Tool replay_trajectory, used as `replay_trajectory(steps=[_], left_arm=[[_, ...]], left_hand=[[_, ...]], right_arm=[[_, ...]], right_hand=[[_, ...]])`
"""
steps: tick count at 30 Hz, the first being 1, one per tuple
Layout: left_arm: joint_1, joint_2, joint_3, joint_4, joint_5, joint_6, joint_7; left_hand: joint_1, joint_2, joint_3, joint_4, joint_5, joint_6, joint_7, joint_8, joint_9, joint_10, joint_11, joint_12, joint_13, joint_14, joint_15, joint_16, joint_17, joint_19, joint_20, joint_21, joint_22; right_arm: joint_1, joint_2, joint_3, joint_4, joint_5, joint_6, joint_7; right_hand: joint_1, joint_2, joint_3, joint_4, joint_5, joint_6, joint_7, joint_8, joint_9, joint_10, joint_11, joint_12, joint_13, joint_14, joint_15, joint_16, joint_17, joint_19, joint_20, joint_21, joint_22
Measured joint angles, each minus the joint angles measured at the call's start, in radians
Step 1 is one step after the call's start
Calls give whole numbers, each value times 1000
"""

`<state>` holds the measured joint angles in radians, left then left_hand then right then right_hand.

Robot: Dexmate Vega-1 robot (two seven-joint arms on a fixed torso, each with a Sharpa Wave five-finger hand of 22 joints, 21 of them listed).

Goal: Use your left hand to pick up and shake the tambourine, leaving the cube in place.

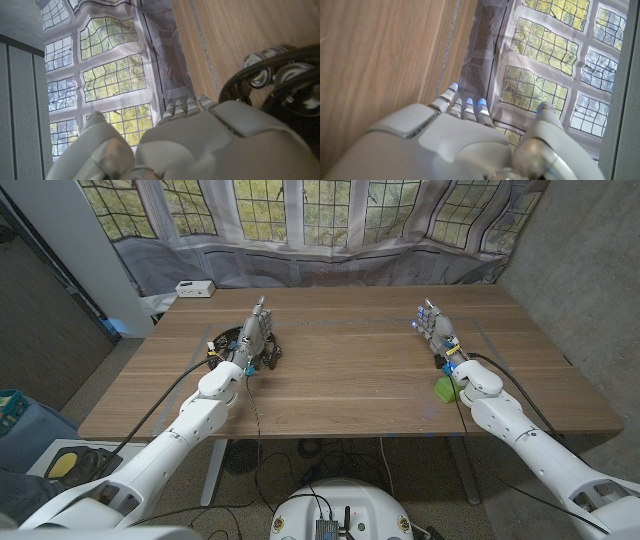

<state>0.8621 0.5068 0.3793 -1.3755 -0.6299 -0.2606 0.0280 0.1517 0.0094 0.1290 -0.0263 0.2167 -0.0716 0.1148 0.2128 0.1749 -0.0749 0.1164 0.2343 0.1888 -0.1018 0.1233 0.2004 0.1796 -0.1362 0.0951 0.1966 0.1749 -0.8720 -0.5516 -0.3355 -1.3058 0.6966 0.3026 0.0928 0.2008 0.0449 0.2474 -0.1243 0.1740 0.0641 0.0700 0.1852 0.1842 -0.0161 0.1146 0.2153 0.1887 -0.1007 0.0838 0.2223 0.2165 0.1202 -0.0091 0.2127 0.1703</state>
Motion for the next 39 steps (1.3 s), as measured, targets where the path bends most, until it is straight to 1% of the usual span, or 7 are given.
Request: replay_trajectory(steps=[5, 7, 9, 10, 15, 25, 39], left_arm=[[10, 1, 0, -23, 9, 7, 36], [45, 13, -7, -97, 12, 7, 51], [45, 13, -7, -97, 14, 7, 60], [69, 25, -18, -139, 16, 7, 68], [103, 49, -37, -190, 26, 4, 90], [149, 82, -76, -240, 48, -30, 119], [189, 136, -108, -309, 142, -42, 170]], left_hand=[[5, 5, 2, -2, 0, 15, 3, 0, 0, 17, -2, 0, 0, 10, 6, 0, 0, 6, 6, 5, 0], [7, 7, 3, -3, 0, 26, 3, 0, 0, 26, -4, 6, 0, 24, 2, 0, 0, 17, 17, 8, 0], [13, 13, 7, -7, 0, 38, 3, 4, 0, 42, -5, 8, 0, 39, 4, 7, 0, 21, 21, 8, 0], [14, 14, 9, -8, 0, 47, 3, 7, 0, 51, -5, 9, 0, 47, 3, 7, -1, 29, 23, 12, 0], [47, 34, 24, -24, -8, 108, 5, 8, 0, 113, 2, 25, 0, 110, 2, 15, -3, 91, 33, 27, 0], [79, 42, 38, -47, -21, 218, 8, 15, 0, 228, -2, 47, 0, 229, -7, 23, -3, 208, 41, 44, 0], [89, 53, 44, -61, -25, 264, 2, 15, 0, 270, 1, 48, 5, 273, -9, 31, -3, 253, 66, 51, 0]], right_arm=[[-40, -22, 20, -38, 10, 4, 17], [-58, -32, 28, -57, 33, 17, 32], [-71, -37, 32, -73, 33, 17, 32], [-81, -42, 35, -85, 33, 17, 32], [-112, -54, 46, -124, 36, 32, 16], [-153, -69, 56, -186, 18, 46, -15], [-181, -78, 69, -219, 6, 75, -25]], right_hand=[[0, 0, 0, 0, 0, 0, 0, 0, 0, 4, -4, 0, 0, 0, 0, 0, -3, 2, 2, 0, 0], [0, 0, 0, 0, 0, 0, 0, 0, 0, 8, 0, 0, 0, 0, 0, 0, -3, 2, 2, 0, 0], [0, 0, 0, 0, 0, 0, 0, 0, 0, 9, 2, 0, 0, 1, 1, 0, -3, 2, 2, 0, 0], [0, 0, 0, 0, 0, 0, 0, 0, 0, 9, 2, 0, 0, 3, 2, 0, -3, 2, 2, 0, 0], [0, 0, 0, 0, 0, 0, 0, 0, 0, 13, -2, 0, 0, 4, 4, 4, -3, 2, 2, 0, 0], [0, 0, 0, 0, 0, 0, 0, 0, 0, 13, -2, 0, 0, 12, -4, 4, -3, 20, -2, 0, 0], [0, 0, 0, 0, 0, 5, 5, 4, 0, 24, -2, 0, 0, 21, -2, 4, -3, 27, 2, 0, 0]])
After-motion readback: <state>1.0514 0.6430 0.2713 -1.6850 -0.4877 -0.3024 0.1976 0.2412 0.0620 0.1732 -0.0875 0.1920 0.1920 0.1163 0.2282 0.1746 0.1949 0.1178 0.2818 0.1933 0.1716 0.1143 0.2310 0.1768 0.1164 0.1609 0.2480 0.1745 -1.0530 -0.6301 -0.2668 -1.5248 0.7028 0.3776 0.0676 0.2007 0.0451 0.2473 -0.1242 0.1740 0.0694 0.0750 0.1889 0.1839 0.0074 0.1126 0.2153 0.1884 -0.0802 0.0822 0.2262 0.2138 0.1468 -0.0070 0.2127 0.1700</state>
